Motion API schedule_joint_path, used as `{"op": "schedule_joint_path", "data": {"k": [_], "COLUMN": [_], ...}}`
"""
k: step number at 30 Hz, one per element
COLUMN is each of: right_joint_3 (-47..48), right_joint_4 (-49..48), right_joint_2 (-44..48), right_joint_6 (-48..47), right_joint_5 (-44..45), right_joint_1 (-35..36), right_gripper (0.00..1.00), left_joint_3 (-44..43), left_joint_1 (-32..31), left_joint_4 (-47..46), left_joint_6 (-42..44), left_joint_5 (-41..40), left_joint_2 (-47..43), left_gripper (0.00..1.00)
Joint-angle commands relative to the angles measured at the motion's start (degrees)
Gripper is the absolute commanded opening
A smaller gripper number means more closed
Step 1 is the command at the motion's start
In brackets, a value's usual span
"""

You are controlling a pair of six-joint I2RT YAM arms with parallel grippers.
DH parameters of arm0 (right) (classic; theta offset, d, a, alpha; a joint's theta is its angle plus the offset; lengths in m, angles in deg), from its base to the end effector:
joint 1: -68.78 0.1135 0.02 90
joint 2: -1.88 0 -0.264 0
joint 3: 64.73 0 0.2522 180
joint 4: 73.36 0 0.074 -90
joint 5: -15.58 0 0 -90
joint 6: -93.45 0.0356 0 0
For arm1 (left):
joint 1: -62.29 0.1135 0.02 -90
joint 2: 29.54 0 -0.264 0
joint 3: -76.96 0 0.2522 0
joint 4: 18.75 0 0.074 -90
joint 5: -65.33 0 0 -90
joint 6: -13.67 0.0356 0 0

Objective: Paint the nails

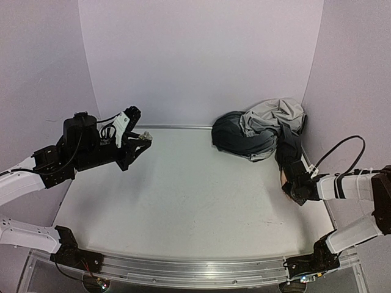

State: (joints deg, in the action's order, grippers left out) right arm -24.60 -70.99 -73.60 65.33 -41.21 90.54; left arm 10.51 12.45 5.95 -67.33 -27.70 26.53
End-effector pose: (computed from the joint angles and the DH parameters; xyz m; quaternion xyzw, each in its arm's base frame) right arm 0.2316 0.0715 0.1597 0.4133 0.7649 0.0903 0.4857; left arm 0.1477 -0.1722 0.3509 0.3737 0.6956 -0.1944 0.5820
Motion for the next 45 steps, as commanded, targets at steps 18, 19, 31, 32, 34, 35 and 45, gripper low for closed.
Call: {"op": "schedule_joint_path", "data": {"k": [18, 19, 31, 32, 34, 35, 45], "right_joint_3": [1.3, 1.4, 1.6, 1.6, 1.6, 1.7, 1.8], "right_joint_4": [3.0, 3.3, 5.5, 5.5, 5.5, 5.5, -6.1], "right_joint_2": [-1.8, -1.9, 1.4, 3.0, 7.1, 9.3, 31.8], "right_joint_6": [0.6, 0.8, 0.0, -0.8, -2.9, -4.3, -29.2], "right_joint_5": [-0.4, -0.5, -2.3, -2.7, -3.5, -4.0, -21.9], "right_joint_1": [-0.7, -0.7, -0.7, -0.7, -0.7, -0.7, -0.7], "right_gripper": [0.0, 0.0, 0.0, 0.0, 0.0, 0.0, 0.0], "left_joint_3": [-0.3, -0.3, -0.2, -0.3, -0.3, -0.3, -1.7], "left_joint_1": [0.2, 0.2, 0.2, 0.2, 0.2, 0.2, 0.2], "left_joint_4": [-2.4, -2.4, -2.3, -2.3, -2.4, -2.3, -2.4], "left_joint_6": [-0.2, -0.2, -0.3, -0.3, -0.4, -0.4, -1.5], "left_joint_5": [0.4, 0.4, 0.8, 0.9, 1.0, 1.1, 8.7], "left_joint_2": [-2.0, -2.0, -2.5, -2.4, -2.2, -2.1, -0.5], "left_gripper": [0.0, 0.0, 0.0, 0.0, 0.0, 0.0, 0.0]}}
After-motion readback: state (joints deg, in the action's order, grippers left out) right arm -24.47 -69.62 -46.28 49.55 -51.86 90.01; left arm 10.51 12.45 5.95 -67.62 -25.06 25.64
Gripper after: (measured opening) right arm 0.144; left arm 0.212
